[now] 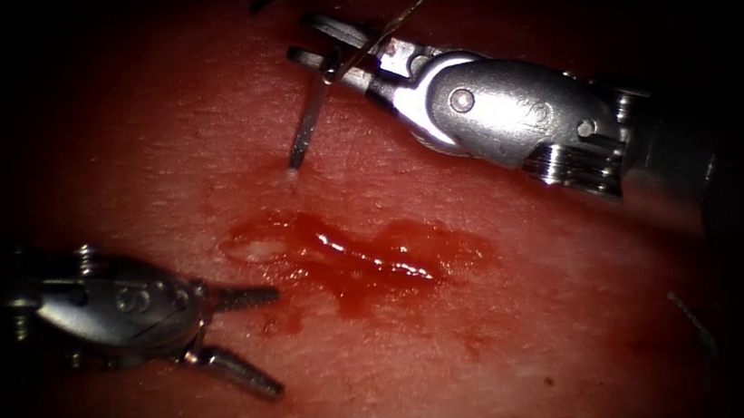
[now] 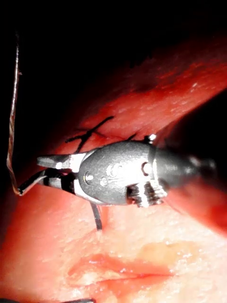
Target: Wound Closure
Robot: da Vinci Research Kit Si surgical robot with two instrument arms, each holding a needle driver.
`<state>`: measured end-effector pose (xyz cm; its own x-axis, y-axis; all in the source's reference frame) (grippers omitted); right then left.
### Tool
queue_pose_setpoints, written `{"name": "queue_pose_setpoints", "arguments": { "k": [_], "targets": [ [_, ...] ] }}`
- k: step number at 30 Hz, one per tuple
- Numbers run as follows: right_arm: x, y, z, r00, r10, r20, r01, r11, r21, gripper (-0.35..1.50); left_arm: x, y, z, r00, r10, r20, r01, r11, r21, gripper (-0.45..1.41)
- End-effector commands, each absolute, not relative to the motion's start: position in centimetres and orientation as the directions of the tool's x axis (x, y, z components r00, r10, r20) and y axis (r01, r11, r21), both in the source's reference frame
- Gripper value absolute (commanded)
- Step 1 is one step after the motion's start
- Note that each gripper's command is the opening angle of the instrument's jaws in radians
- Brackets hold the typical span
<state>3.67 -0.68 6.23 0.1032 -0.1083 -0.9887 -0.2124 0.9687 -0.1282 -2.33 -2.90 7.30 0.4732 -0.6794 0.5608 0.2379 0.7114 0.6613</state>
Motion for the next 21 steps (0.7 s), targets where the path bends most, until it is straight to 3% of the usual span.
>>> {"name": "queue_pose_setpoints", "arguments": {
  "k": [1, 21],
  "targets": [
    [3.77, -0.69, 6.23, 0.09, -0.116, -0.989, -0.207, 0.969, -0.132, -0.35, -2.38, -2.88, 7.35, 0.473, -0.678, 0.563, 0.236, 0.713, 0.66, 0.51],
    [4.04, -0.99, 6.52, 0.12, 0.096, -0.988, -0.033, 0.995, 0.093, -0.35, -2.26, -2.83, 7.29, 0.474, -0.676, 0.563, 0.226, 0.712, 0.665, 0.51]
  ]
}}
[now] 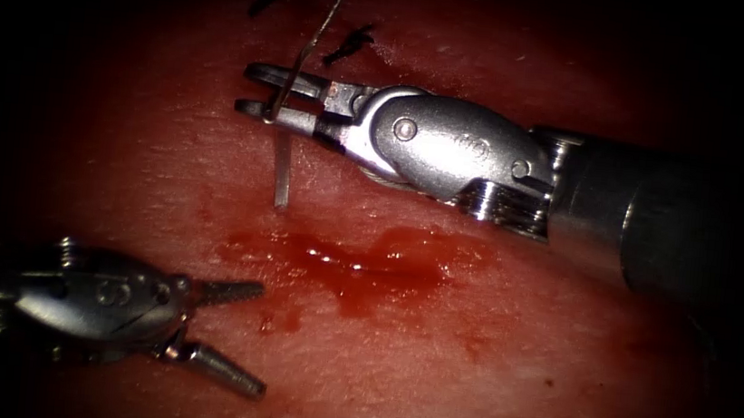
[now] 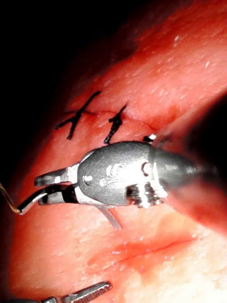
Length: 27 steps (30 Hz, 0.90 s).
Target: Wound Closure
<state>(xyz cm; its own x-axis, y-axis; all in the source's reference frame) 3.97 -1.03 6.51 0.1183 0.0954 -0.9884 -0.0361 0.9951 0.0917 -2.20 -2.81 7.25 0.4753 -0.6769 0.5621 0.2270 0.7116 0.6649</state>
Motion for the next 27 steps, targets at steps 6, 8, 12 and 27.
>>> {"name": "queue_pose_setpoints", "arguments": {
  "k": [6, 8, 12, 27],
  "targets": [
    [4.0, -0.95, 6.57, 0.141, 0.2, -0.97, -0.031, 0.98, 0.197, -0.35, -2.23, -2.82, 7.3, 0.475, -0.675, 0.564, 0.228, 0.714, 0.662, 0.51],
    [3.98, -0.93, 6.57, 0.132, 0.229, -0.964, -0.043, 0.973, 0.225, -0.35, -2.23, -2.82, 7.3, 0.475, -0.675, 0.564, 0.229, 0.714, 0.662, 0.51],
    [3.98, -0.96, 6.61, 0.131, 0.365, -0.922, -0.066, 0.931, 0.359, -0.35, -2.25, -2.83, 7.31, 0.475, -0.675, 0.565, 0.231, 0.715, 0.66, 0.51],
    [3.83, -0.8, 6.74, 0.028, 0.636, -0.771, -0.173, 0.763, 0.623, -0.35, -2.37, -3.03, 7.51, 0.506, -0.675, 0.537, 0.231, 0.706, 0.669, 0.51]
  ]
}}
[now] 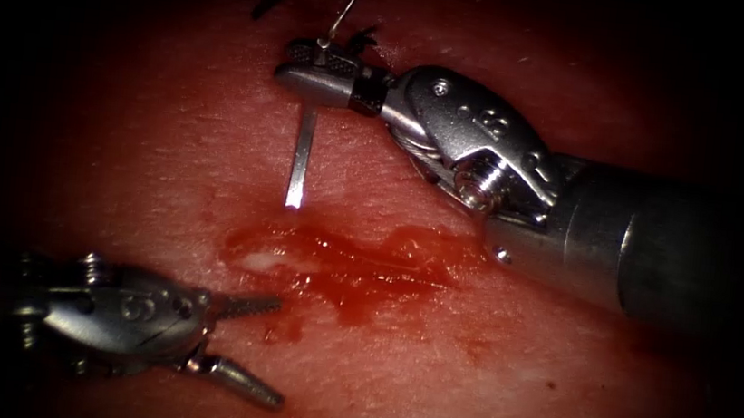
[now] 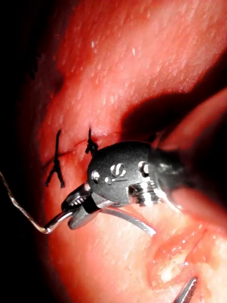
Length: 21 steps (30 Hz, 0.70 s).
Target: Wound Closure
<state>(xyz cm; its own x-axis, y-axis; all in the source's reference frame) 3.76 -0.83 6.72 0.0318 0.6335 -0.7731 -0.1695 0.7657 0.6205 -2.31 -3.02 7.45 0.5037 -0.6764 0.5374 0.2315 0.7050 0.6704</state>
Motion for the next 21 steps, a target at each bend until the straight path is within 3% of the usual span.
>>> {"name": "queue_pose_setpoints", "arguments": {
  "k": [1, 10, 21],
  "targets": [
    [3.82, -0.8, 6.74, 0.028, 0.641, -0.767, -0.173, 0.759, 0.628, -0.35, -2.35, -3.03, 7.54, 0.516, -0.674, 0.529, 0.233, 0.705, 0.67, 0.51],
    [3.85, -0.81, 6.74, -0.005, 0.716, -0.698, -0.182, 0.685, 0.705, -0.35, -2.24, -3.0, 7.67, 0.52, -0.681, 0.515, 0.235, 0.694, 0.681, 0.51],
    [3.89, -0.96, 6.79, -0.043, 0.905, -0.423, -0.138, 0.414, 0.9, -0.35, -2.14, -2.95, 7.7, 0.52, -0.684, 0.511, 0.236, 0.69, 0.684, 0.51]
  ]
}}
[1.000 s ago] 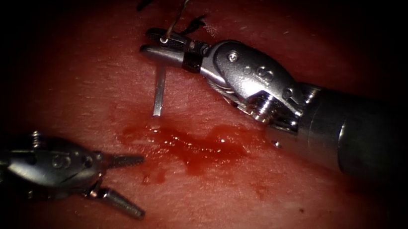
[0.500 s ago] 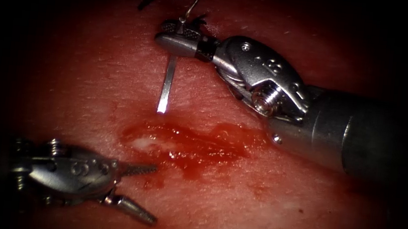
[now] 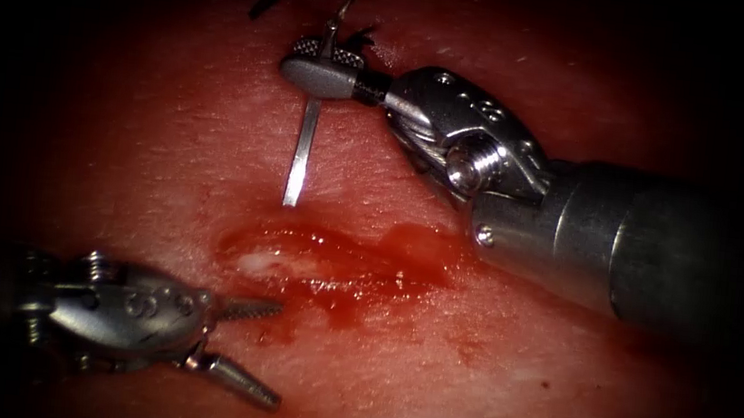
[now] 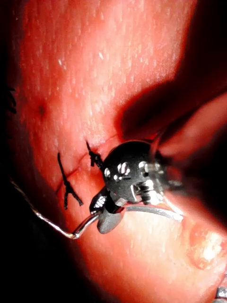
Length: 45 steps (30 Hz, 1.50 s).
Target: Wound Closure
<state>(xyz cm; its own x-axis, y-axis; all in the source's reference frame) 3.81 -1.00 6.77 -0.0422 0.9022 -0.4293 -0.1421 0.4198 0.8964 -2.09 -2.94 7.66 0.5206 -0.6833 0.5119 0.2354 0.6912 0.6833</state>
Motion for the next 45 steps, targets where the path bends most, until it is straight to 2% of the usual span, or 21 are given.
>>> {"name": "queue_pose_setpoints", "arguments": {
  "k": [1, 13, 26, 27, 29, 30, 31, 32, 40, 45],
  "targets": [
    [3.9, -0.97, 6.79, -0.045, 0.919, -0.392, -0.132, 0.383, 0.914, -0.35, -2.14, -2.95, 7.7, 0.52, -0.684, 0.511, 0.238, 0.691, 0.683, 0.51],
    [3.95, -1.1, 6.77, -0.016, 0.986, -0.164, -0.062, 0.162, 0.985, -0.35, -2.12, -2.94, 7.69, 0.52, -0.684, 0.511, 0.236, 0.69, 0.684, 0.51],
    [4.06, -1.66, 6.69, 0.078, 0.989, -0.126, 0.034, 0.124, 0.992, -0.35, -1.91, -2.8, 7.5, 0.519, -0.692, 0.503, 0.237, 0.681, 0.693, 0.51],
    [4.06, -1.65, 6.69, 0.074, 0.979, -0.19, 0.038, 0.187, 0.982, -0.27, -1.9, -2.79, 7.49, 0.522, -0.687, 0.505, 0.234, 0.685, 0.69, 0.51],
    [4.06, -1.53, 6.7, 0.014, 0.942, -0.336, 0.005, 0.336, 0.942, 0.63, -1.9, -2.79, 7.49, 0.525, -0.679, 0.513, 0.228, 0.693, 0.685, 0.51],
    [4.06, -1.46, 6.72, -0.005, 0.919, -0.394, -0.022, 0.394, 0.919, 0.99, -1.9, -2.79, 7.49, 0.525, -0.679, 0.513, 0.228, 0.693, 0.685, 0.51],
    [4.06, -1.46, 6.72, -0.005, 0.919, -0.394, -0.022, 0.394, 0.919, 0.99, -1.9, -2.79, 7.49, 0.525, -0.679, 0.513, 0.228, 0.693, 0.685, 0.51],
    [4.06, -1.27, 6.75, -0.028, 0.87, -0.493, -0.053, 0.491, 0.87, 1.33, -1.89, -2.8, 7.48, 0.526, -0.675, 0.517, 0.225, 0.697, 0.681, 0.51],
    [3.94, -0.88, 6.71, -0.056, 0.787, -0.614, -0.122, 0.605, 0.787, 1.45, -1.86, -2.82, 7.47, 0.529, -0.67, 0.522, 0.218, 0.701, 0.679, 0.49],
    [3.94, -0.85, 6.65, -0.056, 0.777, -0.627, -0.123, 0.618, 0.777, 1.28, -1.86, -2.82, 7.47, 0.528, -0.67, 0.522, 0.221, 0.702, 0.677, 0.49]
  ]
}}
